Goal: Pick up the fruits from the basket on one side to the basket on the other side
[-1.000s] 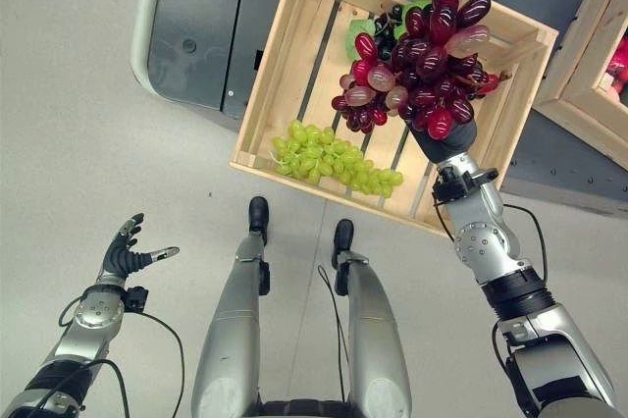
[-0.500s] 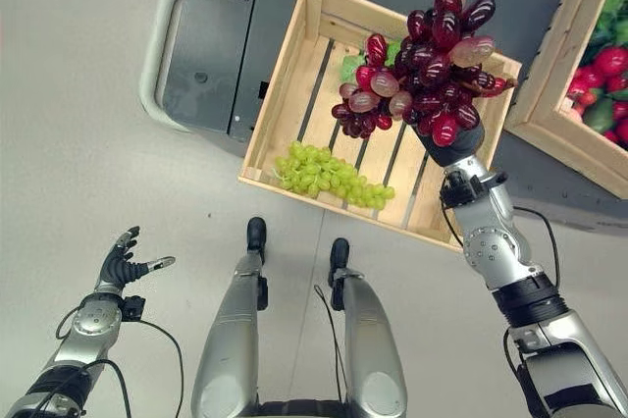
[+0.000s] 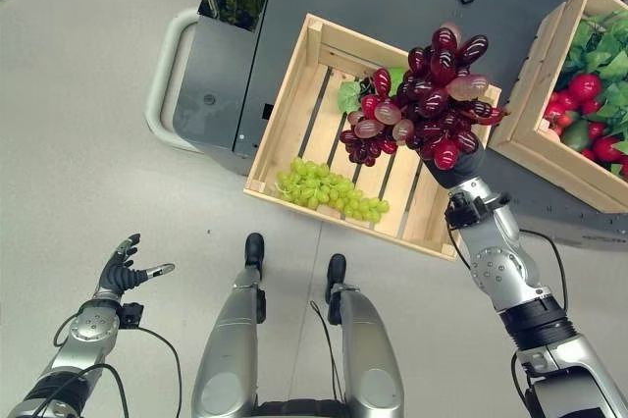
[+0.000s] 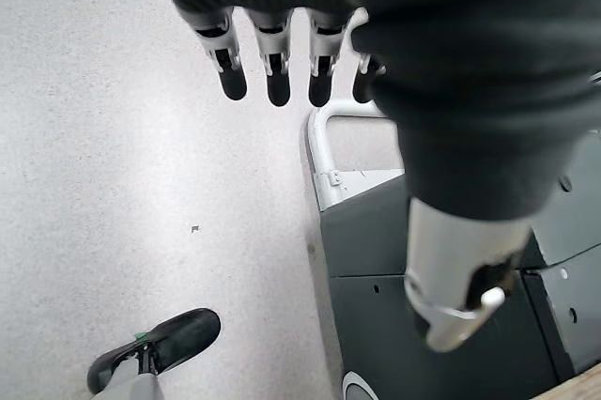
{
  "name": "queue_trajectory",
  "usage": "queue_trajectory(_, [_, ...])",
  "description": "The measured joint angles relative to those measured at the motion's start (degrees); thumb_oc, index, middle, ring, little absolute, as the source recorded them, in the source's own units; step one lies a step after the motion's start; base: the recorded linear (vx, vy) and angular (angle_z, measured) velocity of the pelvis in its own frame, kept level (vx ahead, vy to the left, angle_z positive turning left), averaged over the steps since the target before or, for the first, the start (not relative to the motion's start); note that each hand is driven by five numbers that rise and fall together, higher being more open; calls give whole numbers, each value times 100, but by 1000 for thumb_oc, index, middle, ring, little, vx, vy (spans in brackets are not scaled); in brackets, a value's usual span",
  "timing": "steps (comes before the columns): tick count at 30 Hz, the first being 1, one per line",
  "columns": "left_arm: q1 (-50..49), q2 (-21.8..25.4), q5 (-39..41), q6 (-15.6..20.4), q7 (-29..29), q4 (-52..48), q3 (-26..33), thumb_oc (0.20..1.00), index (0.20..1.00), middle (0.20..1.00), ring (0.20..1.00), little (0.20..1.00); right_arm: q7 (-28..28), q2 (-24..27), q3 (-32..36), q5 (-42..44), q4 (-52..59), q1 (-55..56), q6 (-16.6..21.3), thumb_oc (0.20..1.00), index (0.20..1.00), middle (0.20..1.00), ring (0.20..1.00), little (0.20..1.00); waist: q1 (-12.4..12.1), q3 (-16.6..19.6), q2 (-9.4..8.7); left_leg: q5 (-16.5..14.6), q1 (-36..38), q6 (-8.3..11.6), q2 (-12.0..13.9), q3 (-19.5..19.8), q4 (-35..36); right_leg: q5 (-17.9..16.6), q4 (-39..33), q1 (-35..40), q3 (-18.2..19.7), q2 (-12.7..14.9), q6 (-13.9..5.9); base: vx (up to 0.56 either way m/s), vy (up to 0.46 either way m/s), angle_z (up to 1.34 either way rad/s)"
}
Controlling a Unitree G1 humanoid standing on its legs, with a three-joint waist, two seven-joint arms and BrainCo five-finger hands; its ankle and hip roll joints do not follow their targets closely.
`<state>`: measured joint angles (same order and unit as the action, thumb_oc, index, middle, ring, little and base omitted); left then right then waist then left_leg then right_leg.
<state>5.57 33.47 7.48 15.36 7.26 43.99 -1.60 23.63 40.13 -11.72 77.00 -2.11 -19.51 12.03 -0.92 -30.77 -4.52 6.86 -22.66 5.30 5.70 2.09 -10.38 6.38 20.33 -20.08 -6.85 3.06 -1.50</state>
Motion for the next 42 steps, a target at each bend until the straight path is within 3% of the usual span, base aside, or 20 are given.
queue_trajectory(4, [-88, 13, 1, -9, -18, -331, 86, 1000, 1000, 1000, 1000, 1000, 3, -47, 7, -44, 16, 28, -61, 200, 200, 200, 200, 200, -12, 5, -8, -9, 15, 6, -6, 8, 0, 2, -10, 27, -12, 9, -16, -2, 4, 1])
queue_trajectory(10, [-355, 186, 7, 66, -229, -2081, 123, 1000, 1000, 1000, 1000, 1000, 73, -45, 107, -383, 165, 395, -234, 200, 200, 200, 200, 200, -157, 7, -2, -25, 17, 29, -24, 104, 6, 9, -9, 73, -105, 23, -15, 14, 5, 7])
queue_trajectory(12, [-472, 489, 19, 81, -459, -2689, 167, 1000, 1000, 1000, 1000, 1000, 104, -26, 181, -513, 186, 480, -282, 200, 200, 200, 200, 200, -189, 7, -1, -25, 31, 28, -32, 154, -4, 11, -6, 135, -163, 30, -11, 23, 3, 12])
queue_trajectory(13, [-610, 910, 23, 172, -700, -3204, 220, 1000, 1000, 1000, 1000, 1000, 110, 72, 283, -625, 191, 607, -326, 200, 200, 200, 200, 200, -198, 9, 0, -30, 99, 26, -35, 156, 11, 13, -8, 208, -171, 37, -10, 23, -1, 9])
queue_trajectory(15, [-791, 1309, 176, 207, -942, -3679, 495, 1000, 1000, 1000, 1000, 1000, 117, 268, 304, -714, 226, 679, -358, 200, 200, 200, 200, 200, -195, 14, 7, -54, 188, 4, -77, 172, 37, 67, -2, 284, -184, 79, -31, 29, -8, 10])
queue_trajectory(20, [-493, 2565, 1203, 303, -1764, -4652, 724, 1000, 1000, 1000, 1000, 1000, 211, 677, 280, -995, 444, 753, -463, 200, 200, 200, 200, 200, -277, 94, 53, -76, 304, -26, -139, 261, 19, 93, 32, 442, -261, 141, -36, 19, -2, 10])
queue_trajectory(23, [353, 3221, 1583, 307, -2044, -4799, 145, 1000, 1000, 1000, 1000, 1000, 217, 806, -102, -1013, 456, 495, -545, 200, 200, 200, 200, 200, -294, 240, 33, -78, 306, -23, -154, 302, 6, 120, 55, 487, -316, 149, -55, 7, -5, 10])
queue_trajectory(25, [1043, 3609, 1985, 294, -2274, -4817, -616, 1000, 1000, 1000, 1000, 1000, 221, 822, -572, -1016, 432, 154, -633, 200, 200, 200, 200, 200, -272, 405, 15, -63, 308, -5, -170, 301, 5, 119, 61, 488, -322, 168, -54, 0, 0, 0])
queue_trajectory(27, [1576, 3672, 2259, 289, -2360, -4745, -1128, 1000, 1000, 1000, 1000, 1000, 220, 787, -979, -1015, 387, -142, -657, 200, 200, 200, 200, 200, -224, 538, 7, -61, 318, -7, -185, 297, 3, 118, 51, 503, -324, 179, -53, 0, 0, 0])
queue_trajectory(29, [1759, 3706, 2333, 311, -2379, -4762, -1264, 1000, 1000, 1000, 1000, 1000, 279, 779, -1083, -1033, 413, -252, -674, 200, 200, 200, 200, 200, -173, 585, -15, -60, 330, -7, -191, 294, -3, 115, 38, 513, -322, 187, -51, 0, 0, 0])
queue_trajectory(31, [2219, 3869, 2361, 269, -2411, -4617, -1813, 1000, 1000, 1000, 1000, 1000, 261, 769, -1418, -1047, 296, -563, -724, 200, 200, 200, 200, 200, -139, 624, -56, -61, 335, -7, -180, 291, -19, 117, 45, 516, -322, 179, -53, 0, 0, 0])
queue_trajectory(32, [2709, 3970, 2375, 261, -2432, -4513, -2369, 1000, 1000, 1000, 1000, 1000, 263, 747, -1617, -1051, 275, -747, -741, 200, 200, 200, 200, 200, -157, 633, -66, -62, 353, -5, -177, 293, -30, 122, 55, 536, -321, 174, -61, 0, 0, 0])
queue_trajectory(34, [2858, 3974, 2391, 260, -2469, -4525, -2508, 1000, 1000, 1000, 1000, 1000, 272, 661, -1651, -1051, 279, -801, -742, 200, 200, 200, 200, 200, -137, 635, -69, -66, 393, -2, -176, 288, -28, 132, 42, 570, -315, 176, -76, 0, 0, 0])
queue_trajectory(39, [4082, 4022, 2591, 200, -2556, -4474, -3873, 1000, 1000, 1000, 1000, 1000, 250, 389, -2051, -1043, 163, -1065, -742, 200, 200, 200, 200, 200, -136, 798, -175, -84, 390, -31, -173, 286, -45, 134, 51, 566, -310, 176, -78, 0, 0, 0])
queue_trajectory(42, [4470, 3878, 2592, 180, -2557, -4329, -4235, 1000, 1000, 1000, 1000, 1000, 220, 249, -2089, -1037, 149, -1073, -739, 200, 200, 200, 200, 200, -127, 877, -211, -86, 387, -32, -174, 284, -46, 133, 47, 566, -308, 176, -78, 0, 0, 0])
